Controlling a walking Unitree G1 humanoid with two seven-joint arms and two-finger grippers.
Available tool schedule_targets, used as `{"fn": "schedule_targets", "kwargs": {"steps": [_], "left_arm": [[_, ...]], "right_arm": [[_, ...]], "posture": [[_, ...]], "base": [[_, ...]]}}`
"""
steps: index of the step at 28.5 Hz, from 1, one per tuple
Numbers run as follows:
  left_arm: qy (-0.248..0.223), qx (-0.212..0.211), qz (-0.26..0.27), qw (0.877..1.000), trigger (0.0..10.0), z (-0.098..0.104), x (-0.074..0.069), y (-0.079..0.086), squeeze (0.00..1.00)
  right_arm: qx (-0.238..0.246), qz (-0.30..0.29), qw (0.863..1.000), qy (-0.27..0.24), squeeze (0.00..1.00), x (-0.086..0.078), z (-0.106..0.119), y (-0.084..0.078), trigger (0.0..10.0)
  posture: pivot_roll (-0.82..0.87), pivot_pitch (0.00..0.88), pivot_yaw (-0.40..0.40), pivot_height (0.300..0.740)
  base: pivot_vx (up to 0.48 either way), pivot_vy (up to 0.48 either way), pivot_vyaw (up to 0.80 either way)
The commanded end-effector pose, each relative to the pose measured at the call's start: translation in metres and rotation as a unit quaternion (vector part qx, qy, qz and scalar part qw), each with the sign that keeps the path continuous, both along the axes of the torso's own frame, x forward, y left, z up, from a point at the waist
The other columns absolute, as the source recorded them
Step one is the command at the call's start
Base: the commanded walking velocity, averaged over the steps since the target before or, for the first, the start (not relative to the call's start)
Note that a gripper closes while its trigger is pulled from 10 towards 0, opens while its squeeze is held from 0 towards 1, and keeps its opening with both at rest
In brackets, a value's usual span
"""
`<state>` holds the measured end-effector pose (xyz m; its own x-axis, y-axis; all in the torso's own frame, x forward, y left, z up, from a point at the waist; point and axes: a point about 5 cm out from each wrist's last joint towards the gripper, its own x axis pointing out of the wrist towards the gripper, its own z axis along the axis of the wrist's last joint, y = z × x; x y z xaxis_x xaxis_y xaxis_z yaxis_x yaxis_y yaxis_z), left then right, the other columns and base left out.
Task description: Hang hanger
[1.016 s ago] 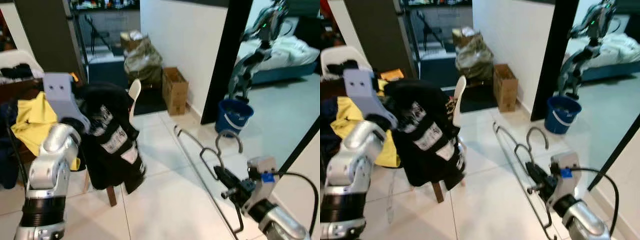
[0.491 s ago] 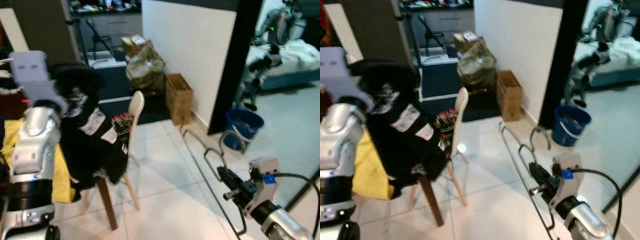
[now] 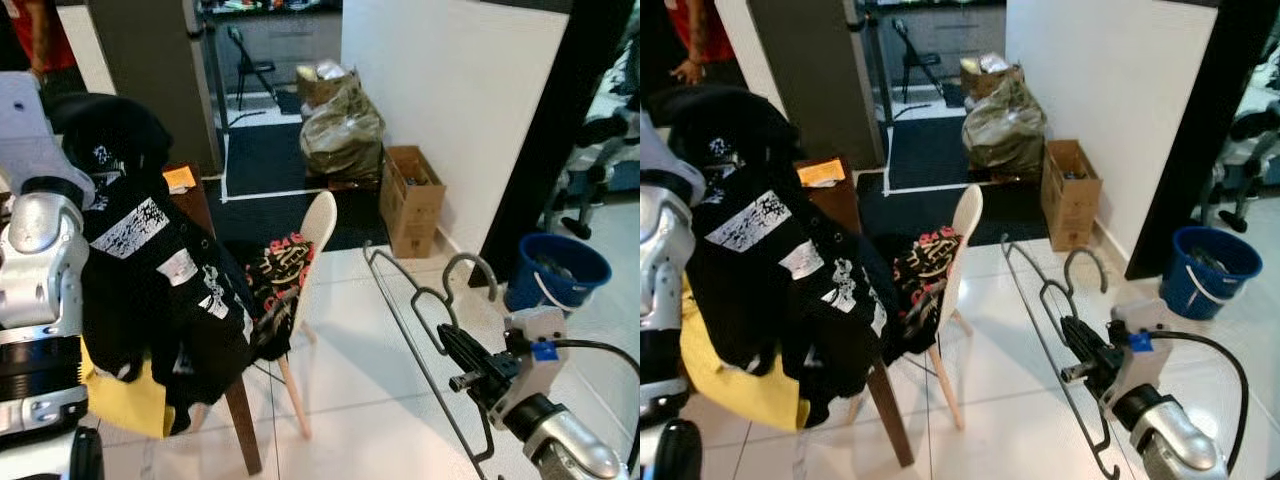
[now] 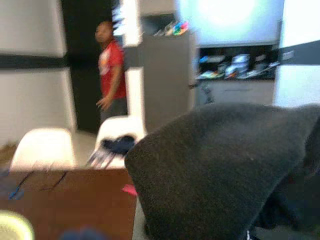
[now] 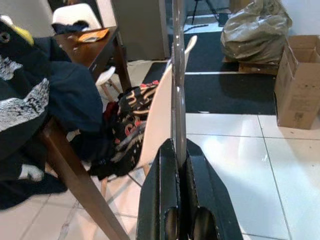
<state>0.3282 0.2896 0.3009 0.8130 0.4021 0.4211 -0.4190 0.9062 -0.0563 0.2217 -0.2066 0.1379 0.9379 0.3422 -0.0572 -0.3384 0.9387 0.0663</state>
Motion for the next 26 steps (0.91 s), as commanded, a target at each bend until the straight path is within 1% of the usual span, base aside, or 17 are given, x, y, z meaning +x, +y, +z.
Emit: {"fn": "schedule_targets", "kwargs": {"steps": [1, 3, 5, 6, 7, 8, 10, 11, 14, 15, 16, 17, 18, 20, 21, 22, 26], "left_arm": [[0.017, -0.029, 0.035, 0.999, 10.0, -0.011, -0.001, 0.018, 0.00], [0.017, -0.029, 0.035, 0.999, 10.0, -0.011, -0.001, 0.018, 0.00], [0.056, -0.064, 0.056, 0.995, 10.0, -0.034, 0.002, 0.028, 0.00], [0.056, -0.064, 0.056, 0.995, 10.0, -0.034, 0.002, 0.028, 0.00], [0.074, -0.088, 0.064, 0.991, 10.0, -0.046, 0.004, 0.031, 0.00], [0.074, -0.088, 0.064, 0.991, 10.0, -0.046, 0.004, 0.031, 0.00], [0.095, -0.110, 0.067, 0.987, 10.0, -0.058, 0.005, 0.034, 0.00], [0.120, -0.142, 0.058, 0.981, 10.0, -0.073, 0.009, 0.035, 0.00], [0.120, -0.142, 0.058, 0.981, 10.0, -0.073, 0.009, 0.035, 0.00], [0.139, -0.164, 0.047, 0.975, 10.0, -0.085, 0.011, 0.034, 0.00], [0.162, -0.180, 0.031, 0.970, 10.0, -0.098, 0.013, 0.029, 0.17], [0.181, -0.187, 0.016, 0.965, 10.0, -0.109, 0.014, 0.024, 0.17], [0.203, -0.195, 0.012, 0.960, 10.0, -0.124, 0.014, 0.021, 0.45], [0.206, -0.196, 0.013, 0.959, 10.0, -0.126, 0.014, 0.021, 0.45], [0.208, -0.195, 0.019, 0.958, 10.0, -0.128, 0.013, 0.022, 0.89], [0.209, -0.193, 0.022, 0.958, 10.0, -0.129, 0.012, 0.022, 1.00], [0.209, -0.198, 0.038, 0.957, 10.0, -0.133, 0.010, 0.028, 1.00]], "right_arm": [[0.004, 0.005, 1.000, -0.001, 0.00, -0.001, 0.001, 0.002, 10.0], [0.004, 0.005, 1.000, -0.001, 0.00, -0.001, 0.001, 0.002, 10.0], [0.004, 0.004, 1.000, 0.000, 0.00, -0.001, 0.001, 0.002, 10.0], [0.004, 0.004, 1.000, 0.000, 0.00, -0.001, 0.001, 0.002, 10.0], [0.004, 0.004, 1.000, 0.000, 0.00, 0.000, 0.001, 0.002, 10.0], [0.004, 0.004, 1.000, 0.000, 0.00, 0.000, 0.001, 0.002, 10.0], [0.004, 0.003, 1.000, 0.000, 0.00, -0.001, 0.001, 0.002, 10.0], [0.004, 0.003, 1.000, 0.001, 0.00, -0.001, 0.001, 0.002, 10.0], [0.004, 0.003, 1.000, 0.001, 0.00, -0.001, 0.001, 0.002, 10.0], [0.004, 0.003, 1.000, 0.002, 0.00, -0.001, 0.001, 0.002, 10.0], [0.004, 0.004, 1.000, 0.003, 0.00, -0.001, 0.001, 0.002, 10.0], [0.003, 0.005, 1.000, 0.003, 0.00, -0.001, 0.000, 0.003, 10.0], [0.003, 0.004, 1.000, 0.005, 0.00, -0.002, 0.000, 0.003, 10.0], [0.003, 0.004, 1.000, 0.005, 0.00, -0.002, 0.000, 0.003, 10.0], [0.003, 0.004, 1.000, 0.006, 0.00, -0.003, -0.001, 0.003, 10.0], [0.004, 0.005, 1.000, 0.007, 0.00, -0.003, -0.001, 0.003, 10.0], [0.003, 0.009, 1.000, 0.010, 0.00, -0.003, -0.001, 0.003, 10.0]], "posture": [[-0.09, 0.000, 0.030, 0.740], [-0.09, 0.000, 0.030, 0.740], [-0.09, 0.000, 0.032, 0.740], [-0.09, 0.000, 0.032, 0.740], [-0.09, 0.000, 0.030, 0.740], [-0.09, 0.000, 0.030, 0.740], [-0.09, 0.000, 0.028, 0.740], [-0.09, 0.000, 0.024, 0.740], [-0.09, 0.000, 0.024, 0.740], [-0.09, 0.000, 0.023, 0.740], [-0.09, 0.000, 0.020, 0.740], [-0.08, 0.000, 0.020, 0.740], [-0.08, 0.000, 0.020, 0.740], [-0.08, 0.000, 0.020, 0.740], [-0.06, 0.000, 0.013, 0.740], [-0.06, 0.000, 0.013, 0.740], [-0.06, 0.000, 0.003, 0.740]], "base": [[0.000, 0.000, 0.00], [0.000, 0.000, 0.00], [0.000, 0.000, 0.00], [0.000, 0.000, 0.00], [0.000, 0.000, 0.00], [0.000, 0.000, 0.00], [0.000, 0.000, 0.00], [0.000, 0.000, 0.00], [0.000, 0.000, 0.00], [0.000, 0.000, 0.00], [0.000, 0.000, 0.00], [0.000, 0.000, 0.00], [0.000, 0.000, 0.00], [0.000, 0.000, 0.00], [0.000, 0.000, 0.00], [0.000, 0.000, 0.00], [0.000, 0.000, 0.00]]}}
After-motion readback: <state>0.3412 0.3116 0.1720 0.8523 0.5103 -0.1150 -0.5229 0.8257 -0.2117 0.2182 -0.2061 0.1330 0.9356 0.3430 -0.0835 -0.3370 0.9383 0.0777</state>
